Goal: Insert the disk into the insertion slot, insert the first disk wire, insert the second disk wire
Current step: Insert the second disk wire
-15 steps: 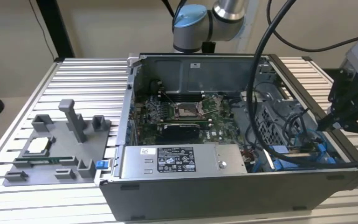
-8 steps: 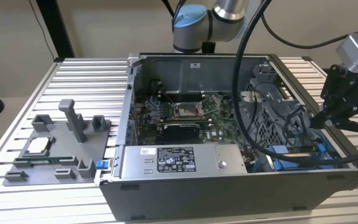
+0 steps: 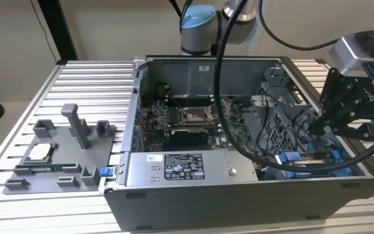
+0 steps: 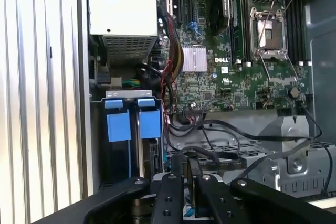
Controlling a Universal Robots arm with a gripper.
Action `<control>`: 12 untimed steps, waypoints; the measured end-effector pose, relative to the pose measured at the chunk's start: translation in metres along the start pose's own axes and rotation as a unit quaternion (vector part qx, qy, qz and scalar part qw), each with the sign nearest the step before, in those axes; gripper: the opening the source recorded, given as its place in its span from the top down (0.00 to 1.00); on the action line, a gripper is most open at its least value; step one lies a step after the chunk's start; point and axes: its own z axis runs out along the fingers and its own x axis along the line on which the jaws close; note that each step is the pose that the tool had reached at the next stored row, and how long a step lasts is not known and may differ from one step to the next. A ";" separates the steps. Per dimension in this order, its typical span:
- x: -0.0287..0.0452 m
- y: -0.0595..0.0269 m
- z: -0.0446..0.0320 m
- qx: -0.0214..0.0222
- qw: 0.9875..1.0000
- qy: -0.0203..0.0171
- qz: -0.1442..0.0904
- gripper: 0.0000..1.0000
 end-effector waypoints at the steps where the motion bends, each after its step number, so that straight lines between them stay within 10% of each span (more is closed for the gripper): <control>1: 0.0000 0.0000 0.0001 0.000 1.000 0.000 0.000 1.00; 8: 0.0022 -0.0007 0.0070 0.001 1.000 0.008 0.001 1.00; 10: 0.0048 -0.0007 0.0144 0.003 0.999 0.038 0.003 1.00; 12: 0.0064 0.0002 0.0152 0.004 0.999 0.047 0.004 1.00</control>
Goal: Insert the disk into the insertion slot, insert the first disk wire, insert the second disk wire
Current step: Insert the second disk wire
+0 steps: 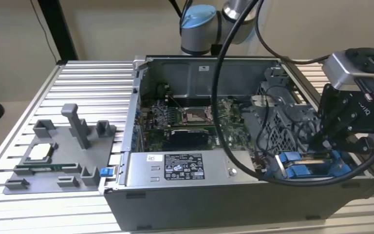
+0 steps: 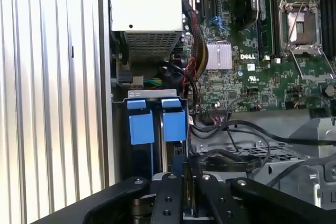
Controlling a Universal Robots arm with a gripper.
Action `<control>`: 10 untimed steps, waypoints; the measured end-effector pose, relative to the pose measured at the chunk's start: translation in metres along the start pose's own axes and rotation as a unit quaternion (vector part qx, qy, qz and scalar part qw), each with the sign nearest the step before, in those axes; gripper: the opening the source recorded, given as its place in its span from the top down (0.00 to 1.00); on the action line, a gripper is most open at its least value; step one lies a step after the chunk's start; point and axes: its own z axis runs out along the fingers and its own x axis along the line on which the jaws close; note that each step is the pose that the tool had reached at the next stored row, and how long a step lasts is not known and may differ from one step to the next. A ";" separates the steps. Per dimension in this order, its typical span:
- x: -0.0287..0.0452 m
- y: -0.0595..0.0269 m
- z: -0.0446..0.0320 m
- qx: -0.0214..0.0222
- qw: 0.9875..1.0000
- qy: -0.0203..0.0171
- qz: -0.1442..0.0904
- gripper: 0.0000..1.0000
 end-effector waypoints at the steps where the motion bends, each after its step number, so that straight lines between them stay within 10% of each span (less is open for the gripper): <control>1: 0.0004 0.0004 0.0003 0.000 1.000 0.001 0.000 1.00; 10: 0.0038 0.0114 0.0034 0.002 1.000 0.004 -0.006 1.00</control>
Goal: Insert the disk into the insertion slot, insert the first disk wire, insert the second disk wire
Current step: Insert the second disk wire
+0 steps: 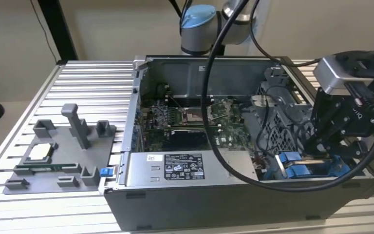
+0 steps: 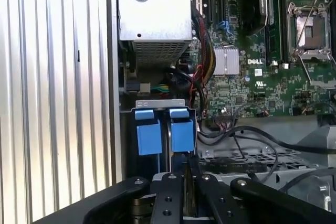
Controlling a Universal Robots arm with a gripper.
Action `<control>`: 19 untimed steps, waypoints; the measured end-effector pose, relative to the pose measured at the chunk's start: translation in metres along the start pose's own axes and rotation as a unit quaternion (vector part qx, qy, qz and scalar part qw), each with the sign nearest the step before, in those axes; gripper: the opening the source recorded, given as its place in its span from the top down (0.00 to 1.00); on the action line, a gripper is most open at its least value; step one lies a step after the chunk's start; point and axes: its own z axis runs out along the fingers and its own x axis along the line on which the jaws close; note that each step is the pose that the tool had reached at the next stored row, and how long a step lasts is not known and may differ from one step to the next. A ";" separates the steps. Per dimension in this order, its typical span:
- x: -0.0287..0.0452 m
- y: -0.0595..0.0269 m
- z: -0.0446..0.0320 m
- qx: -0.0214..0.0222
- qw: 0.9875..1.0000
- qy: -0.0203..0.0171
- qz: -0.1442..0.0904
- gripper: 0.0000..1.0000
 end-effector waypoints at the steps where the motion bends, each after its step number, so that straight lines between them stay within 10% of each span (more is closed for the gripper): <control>1: 0.0004 0.0012 0.0001 0.000 1.000 0.000 -0.001 1.00; 5: 0.0019 0.0029 0.0004 0.010 1.000 0.000 -0.008 1.00; 11: 0.0022 0.0028 0.0013 0.052 0.998 -0.001 -0.023 1.00; 12: 0.0022 0.0027 0.0026 0.066 0.997 -0.001 -0.028 1.00; 19: 0.0008 0.0149 0.0043 0.074 0.997 -0.002 -0.029 1.00</control>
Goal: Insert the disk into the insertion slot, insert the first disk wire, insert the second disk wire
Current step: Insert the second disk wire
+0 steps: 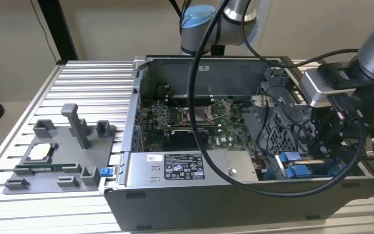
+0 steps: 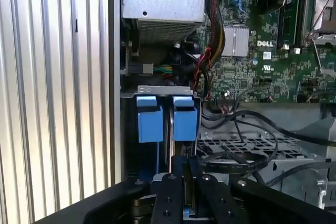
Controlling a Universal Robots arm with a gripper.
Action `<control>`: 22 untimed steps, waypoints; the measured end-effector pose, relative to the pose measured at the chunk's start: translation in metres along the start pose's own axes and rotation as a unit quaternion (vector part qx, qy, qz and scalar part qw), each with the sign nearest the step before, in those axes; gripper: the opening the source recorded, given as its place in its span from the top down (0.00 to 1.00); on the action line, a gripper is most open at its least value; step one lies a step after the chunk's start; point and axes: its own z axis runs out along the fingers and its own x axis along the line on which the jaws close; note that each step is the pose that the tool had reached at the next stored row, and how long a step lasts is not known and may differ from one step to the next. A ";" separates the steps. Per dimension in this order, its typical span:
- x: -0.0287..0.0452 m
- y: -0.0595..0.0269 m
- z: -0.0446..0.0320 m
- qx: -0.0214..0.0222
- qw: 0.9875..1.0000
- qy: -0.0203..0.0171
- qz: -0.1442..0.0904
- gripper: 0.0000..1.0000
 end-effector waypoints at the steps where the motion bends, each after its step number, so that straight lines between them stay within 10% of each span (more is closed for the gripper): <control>1: -0.0003 0.0000 -0.0001 0.001 1.000 0.000 0.000 1.00; 18: -0.0054 -0.0029 0.0048 0.009 0.999 0.003 0.037 1.00; 22: -0.0056 -0.0061 0.0050 0.003 0.999 0.003 0.041 1.00</control>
